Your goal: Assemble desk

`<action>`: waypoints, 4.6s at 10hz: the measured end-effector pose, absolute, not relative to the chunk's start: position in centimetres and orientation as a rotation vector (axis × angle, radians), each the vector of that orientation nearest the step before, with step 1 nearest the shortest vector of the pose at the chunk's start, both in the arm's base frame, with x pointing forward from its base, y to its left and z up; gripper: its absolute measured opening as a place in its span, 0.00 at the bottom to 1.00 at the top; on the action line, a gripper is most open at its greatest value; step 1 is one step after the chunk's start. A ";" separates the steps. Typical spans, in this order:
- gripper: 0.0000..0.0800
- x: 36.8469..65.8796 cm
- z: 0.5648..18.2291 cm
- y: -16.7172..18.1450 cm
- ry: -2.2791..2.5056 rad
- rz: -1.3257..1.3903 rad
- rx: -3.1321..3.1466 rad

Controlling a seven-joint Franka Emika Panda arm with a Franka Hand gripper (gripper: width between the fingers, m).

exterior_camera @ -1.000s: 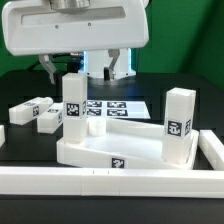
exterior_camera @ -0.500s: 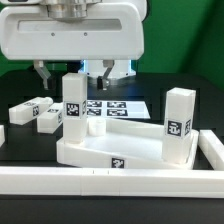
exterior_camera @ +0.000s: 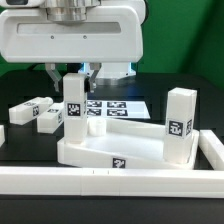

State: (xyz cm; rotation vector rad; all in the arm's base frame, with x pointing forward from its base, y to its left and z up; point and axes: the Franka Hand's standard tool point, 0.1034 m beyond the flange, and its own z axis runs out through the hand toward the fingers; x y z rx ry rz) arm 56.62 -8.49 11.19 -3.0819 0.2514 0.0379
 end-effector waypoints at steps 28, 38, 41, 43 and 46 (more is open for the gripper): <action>0.81 57.4 11.1 -6.1 1.721 0.102 -2.454; 0.81 57.5 11.2 -6.2 0.607 0.017 -3.005; 0.66 57.5 11.2 -6.1 0.354 0.010 -3.054; 0.36 57.5 11.2 -6.2 0.355 0.010 -3.054; 0.36 57.5 11.2 -6.2 0.356 0.010 -3.054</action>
Offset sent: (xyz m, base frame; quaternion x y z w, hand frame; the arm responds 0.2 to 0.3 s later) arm 0.0000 0.0000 0.0000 0.0000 0.0000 0.0650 0.9979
